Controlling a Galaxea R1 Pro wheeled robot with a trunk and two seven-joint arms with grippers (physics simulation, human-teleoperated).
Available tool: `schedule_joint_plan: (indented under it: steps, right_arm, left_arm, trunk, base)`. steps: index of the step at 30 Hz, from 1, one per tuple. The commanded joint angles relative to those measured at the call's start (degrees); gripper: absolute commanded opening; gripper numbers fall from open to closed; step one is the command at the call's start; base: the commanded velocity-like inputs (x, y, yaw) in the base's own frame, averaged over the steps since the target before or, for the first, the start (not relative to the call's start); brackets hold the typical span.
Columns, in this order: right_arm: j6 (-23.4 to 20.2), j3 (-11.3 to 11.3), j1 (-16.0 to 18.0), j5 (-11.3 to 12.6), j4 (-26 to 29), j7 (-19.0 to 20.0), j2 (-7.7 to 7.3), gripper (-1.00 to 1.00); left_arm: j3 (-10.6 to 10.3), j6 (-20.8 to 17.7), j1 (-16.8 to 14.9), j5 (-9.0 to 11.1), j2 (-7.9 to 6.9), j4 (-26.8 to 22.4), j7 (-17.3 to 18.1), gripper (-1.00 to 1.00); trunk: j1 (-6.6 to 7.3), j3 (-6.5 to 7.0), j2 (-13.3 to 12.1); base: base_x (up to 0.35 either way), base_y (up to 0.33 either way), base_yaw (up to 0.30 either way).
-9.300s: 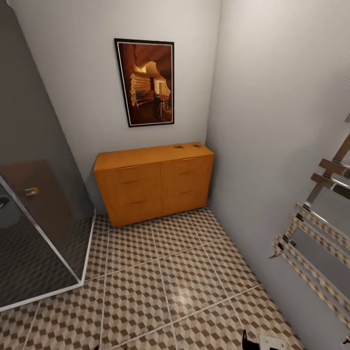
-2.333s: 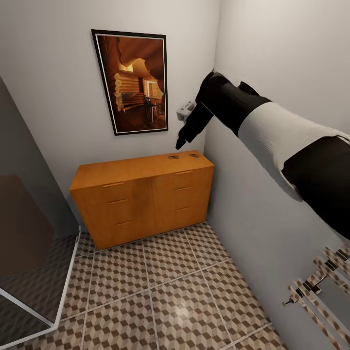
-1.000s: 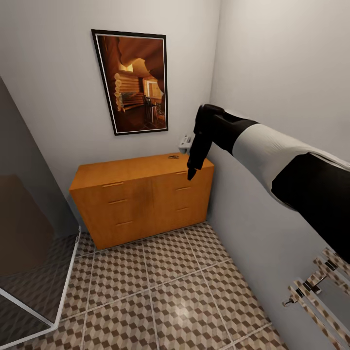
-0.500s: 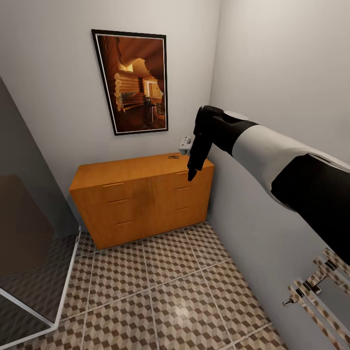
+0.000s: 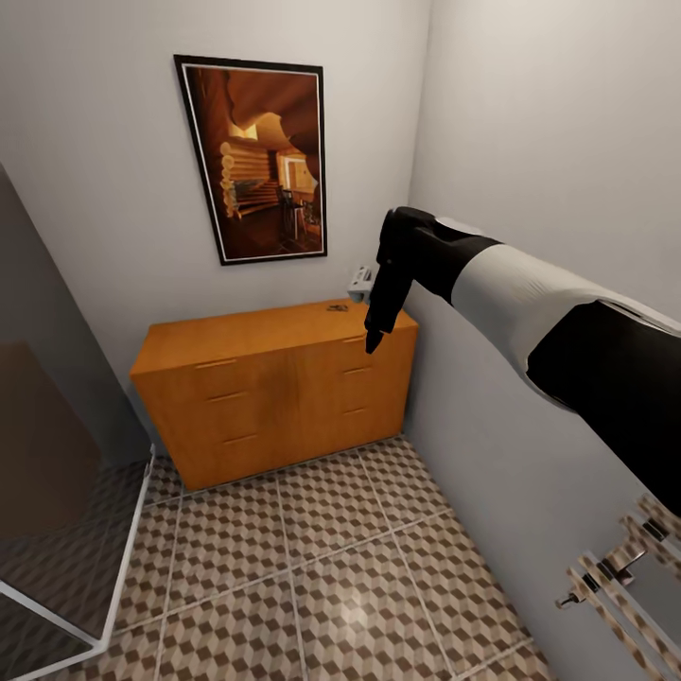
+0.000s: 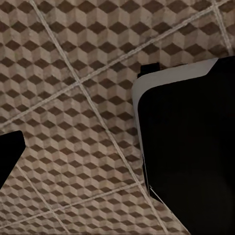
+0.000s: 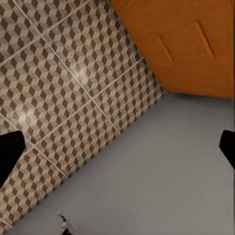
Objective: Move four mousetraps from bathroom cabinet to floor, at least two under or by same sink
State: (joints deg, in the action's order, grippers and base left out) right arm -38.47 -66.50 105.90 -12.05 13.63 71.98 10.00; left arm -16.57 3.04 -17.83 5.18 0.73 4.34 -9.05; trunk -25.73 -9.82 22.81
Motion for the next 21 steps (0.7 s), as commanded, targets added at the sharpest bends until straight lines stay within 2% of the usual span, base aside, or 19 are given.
schedule_joint_plan:
  steps: [1,10,21]
  right_arm:
    - [-0.46,0.32,0.02,-0.60,0.08,0.33,0.00,1.00]
    - [-0.46,0.32,-1.38,-0.67,0.08,0.13,0.00,1.00]
    - [-0.46,0.28,-2.28,-0.69,0.08,-0.10,0.00,1.00]
  left_arm:
    - [-0.48,0.24,-0.10,0.53,0.05,0.23,-0.09,1.00]
    - [-0.48,-0.06,-0.10,0.53,0.06,0.23,-0.09,1.00]
    - [-0.48,-0.13,-0.10,0.53,0.06,0.23,-0.09,1.00]
  trunk:
    - [-0.05,-0.12,0.11]
    - [-0.05,-0.12,0.11]
    - [-0.05,-0.12,0.11]
  base:
    - [0.205,0.000,0.000]
    - [0.284,-0.002,0.000]
    - [0.341,-0.062,0.000]
